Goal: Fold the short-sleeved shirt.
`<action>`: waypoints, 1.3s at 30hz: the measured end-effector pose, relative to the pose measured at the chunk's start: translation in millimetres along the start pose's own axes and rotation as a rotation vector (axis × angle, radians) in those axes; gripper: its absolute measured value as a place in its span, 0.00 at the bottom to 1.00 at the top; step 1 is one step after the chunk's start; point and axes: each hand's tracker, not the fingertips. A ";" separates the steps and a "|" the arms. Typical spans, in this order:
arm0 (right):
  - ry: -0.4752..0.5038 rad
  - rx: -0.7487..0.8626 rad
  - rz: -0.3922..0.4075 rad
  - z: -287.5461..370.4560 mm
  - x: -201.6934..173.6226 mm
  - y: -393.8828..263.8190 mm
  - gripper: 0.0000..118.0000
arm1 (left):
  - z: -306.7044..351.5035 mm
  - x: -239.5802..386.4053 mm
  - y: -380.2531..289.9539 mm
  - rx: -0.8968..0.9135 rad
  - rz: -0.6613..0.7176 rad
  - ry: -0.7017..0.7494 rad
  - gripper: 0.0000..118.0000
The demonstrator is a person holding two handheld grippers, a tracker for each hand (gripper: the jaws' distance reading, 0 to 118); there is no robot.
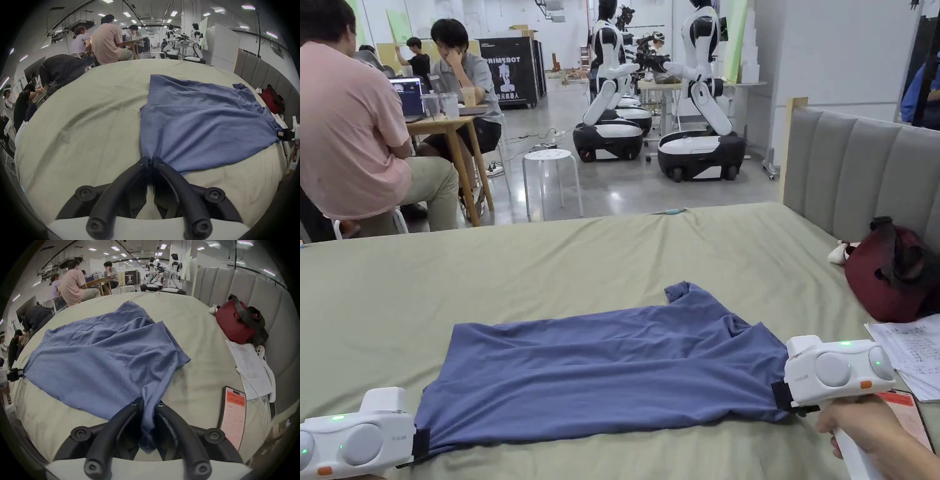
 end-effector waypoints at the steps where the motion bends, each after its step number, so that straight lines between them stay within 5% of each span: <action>1: 0.010 0.003 -0.011 3.8 1.1 -2.2 0.09 | 6.4 -2.3 -2.8 0.003 0.005 -0.004 0.04; 9: 0.055 0.040 -0.013 53.4 10.3 -24.3 0.09 | 64.0 -9.8 -27.3 0.036 -0.010 -0.018 0.04; 15: 0.065 0.046 0.058 90.0 20.7 -47.7 0.09 | 108.0 -17.1 -45.3 0.053 -0.014 -0.025 0.04; 25: 0.056 -0.047 0.079 63.8 16.5 -81.2 0.16 | 86.9 -12.5 -73.3 -0.018 -0.041 -0.036 0.04; 27: 0.025 -0.018 0.127 66.7 14.1 -78.2 0.62 | 90.1 -12.5 -70.4 0.004 -0.057 -0.040 0.28; 28: 0.023 0.000 0.130 69.5 13.8 -76.2 0.86 | 91.6 -12.1 -68.0 0.029 -0.074 -0.035 0.57; 29: 0.014 0.041 0.121 74.7 13.7 -73.1 1.00 | 93.1 -11.0 -65.0 0.054 -0.091 -0.022 0.94; 30: 0.008 0.087 0.098 84.3 13.3 -69.3 1.00 | 97.6 -11.7 -62.9 0.094 -0.097 -0.023 1.00; 32: 0.031 0.111 0.060 94.6 11.6 -58.9 0.78 | 101.8 -11.8 -50.7 0.131 -0.097 0.009 0.89; 34: 0.030 0.167 0.036 100.9 10.4 -51.2 0.42 | 105.4 -9.5 -41.6 0.125 -0.085 0.027 0.72; 35: 0.034 0.203 0.046 104.1 7.6 -49.9 0.10 | 107.8 -8.2 -38.7 0.146 -0.080 0.027 0.35; 36: 0.026 0.220 0.056 105.7 4.4 -49.0 0.00 | 108.4 -5.2 -38.7 0.173 -0.084 0.028 0.00; 39: 0.014 0.246 0.073 109.9 -2.1 -47.2 0.00 | 108.9 -1.2 -36.1 0.199 -0.090 0.043 0.00</action>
